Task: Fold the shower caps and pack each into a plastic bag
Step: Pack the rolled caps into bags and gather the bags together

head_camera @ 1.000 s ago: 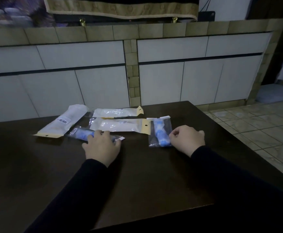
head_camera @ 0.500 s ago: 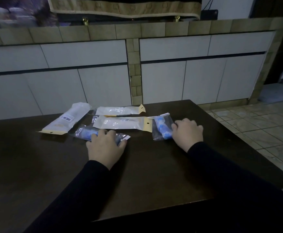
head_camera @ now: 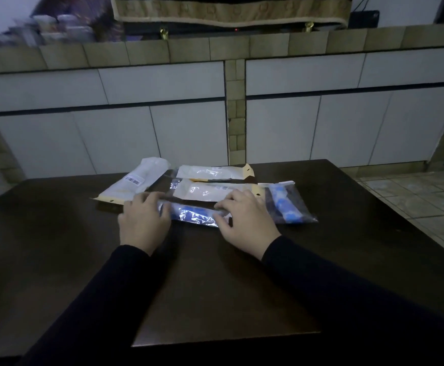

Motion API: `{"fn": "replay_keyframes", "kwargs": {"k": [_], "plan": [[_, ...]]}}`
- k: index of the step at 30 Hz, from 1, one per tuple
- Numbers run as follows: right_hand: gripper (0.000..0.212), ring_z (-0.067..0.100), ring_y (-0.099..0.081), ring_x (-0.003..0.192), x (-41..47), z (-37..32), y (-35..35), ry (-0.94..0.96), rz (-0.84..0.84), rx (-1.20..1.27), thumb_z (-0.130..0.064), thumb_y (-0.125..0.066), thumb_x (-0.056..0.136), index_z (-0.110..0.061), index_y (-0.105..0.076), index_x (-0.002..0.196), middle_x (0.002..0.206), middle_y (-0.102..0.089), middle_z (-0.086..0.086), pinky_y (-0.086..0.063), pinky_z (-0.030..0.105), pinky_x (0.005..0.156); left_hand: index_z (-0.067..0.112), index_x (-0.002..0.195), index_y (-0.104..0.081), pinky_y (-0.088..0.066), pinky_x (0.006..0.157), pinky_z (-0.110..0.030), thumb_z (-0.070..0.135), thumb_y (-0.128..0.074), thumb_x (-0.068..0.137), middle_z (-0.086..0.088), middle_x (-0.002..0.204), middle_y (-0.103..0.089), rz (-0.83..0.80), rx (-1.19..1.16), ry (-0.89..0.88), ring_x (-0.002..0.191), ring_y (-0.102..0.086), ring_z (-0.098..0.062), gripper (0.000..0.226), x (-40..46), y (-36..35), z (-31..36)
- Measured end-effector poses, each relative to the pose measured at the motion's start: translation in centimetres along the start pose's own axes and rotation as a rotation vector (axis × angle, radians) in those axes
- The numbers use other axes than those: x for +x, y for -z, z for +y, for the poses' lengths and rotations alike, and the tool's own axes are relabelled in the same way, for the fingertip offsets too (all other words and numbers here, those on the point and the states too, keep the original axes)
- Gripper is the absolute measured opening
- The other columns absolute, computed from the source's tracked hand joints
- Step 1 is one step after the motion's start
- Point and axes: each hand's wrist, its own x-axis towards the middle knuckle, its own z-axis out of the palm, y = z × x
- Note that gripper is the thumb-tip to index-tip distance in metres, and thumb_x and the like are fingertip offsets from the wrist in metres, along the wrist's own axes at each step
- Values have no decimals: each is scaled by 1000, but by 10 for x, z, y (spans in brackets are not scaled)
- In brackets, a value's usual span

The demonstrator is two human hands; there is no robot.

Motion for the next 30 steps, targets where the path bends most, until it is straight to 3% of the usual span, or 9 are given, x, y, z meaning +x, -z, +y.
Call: {"fn": "replay_keyframes", "kwargs": {"k": [5, 8, 11, 14, 16, 20, 23, 27, 30], "plan": [[33, 14, -45, 112, 30, -16, -18, -7, -75, 71, -36, -46, 98, -23, -60, 124, 117, -53, -3, -38, 32, 100, 18, 137, -42, -35, 97, -46, 58, -44, 91, -14, 135, -48, -90, 16, 263, 122, -42, -35, 62, 7, -3, -16], [29, 14, -53, 105, 44, -22, -27, -51, -185, 113, -34, -51, 95, -25, -62, 120, 116, -58, -3, -45, 33, 98, 17, 134, -47, -35, 96, -45, 66, -43, 86, -15, 132, -47, -130, 51, 305, 119, -42, -34, 68, 11, -5, -22], [21, 10, -58, 92, 51, -25, -26, -92, -287, 177, -34, -61, 87, -30, -62, 108, 103, -61, -6, -54, 32, 85, 24, 128, -54, -34, 94, -42, 65, -46, 87, -8, 126, -53, -175, -9, 280, 116, -45, -28, 59, 17, -6, -26], [12, 8, -58, 83, 56, -24, -19, -124, -398, 265, -32, -67, 82, -29, -61, 93, 89, -62, -7, -53, 25, 73, 31, 106, -64, -38, 96, -36, 58, -60, 83, 8, 105, -64, -212, -276, 223, 107, -55, -16, 35, 22, -11, -33], [14, 11, -59, 78, 58, -23, -15, -164, -374, 348, -36, -68, 81, -23, -63, 85, 83, -64, -4, -49, 25, 67, 29, 89, -67, -47, 95, -40, 48, -74, 76, 11, 93, -69, -174, -541, 190, 97, -64, -15, 24, 24, -13, -34], [33, 14, -62, 90, 69, -23, -18, -252, -289, 508, -43, -70, 80, -19, -63, 102, 103, -64, -1, -52, 30, 76, 24, 78, -67, -54, 88, -48, 11, -76, 80, -1, 87, -71, -121, -958, 120, 87, -66, -28, 16, 23, -8, -28], [57, 11, -61, 100, 76, -25, -20, -294, -238, 668, -58, -65, 80, -19, -61, 121, 116, -64, -2, -49, 31, 93, 18, 81, -65, -55, 77, -35, -3, -68, 83, 2, 81, -72, -180, -1124, 31, 86, -66, -24, 21, 20, -3, -21], [36, 18, -70, 90, 73, -32, -18, -332, -182, 914, -43, -69, 84, -10, -74, 98, 92, -75, 6, -53, 37, 90, 10, 97, -59, -54, 66, -22, -9, -64, 82, 1, 90, -70, -149, -1282, -18, 81, -67, -12, 25, 13, 5, -10], [28, 19, -69, 86, 67, -36, -18, -367, -157, 1139, -31, -69, 86, -5, -72, 97, 96, -74, 12, -54, 35, 85, 14, 110, -52, -54, 59, -21, 9, -69, 81, -8, 97, -69, -162, -1455, 128, 73, -68, -12, 34, 10, 10, -3]]}}
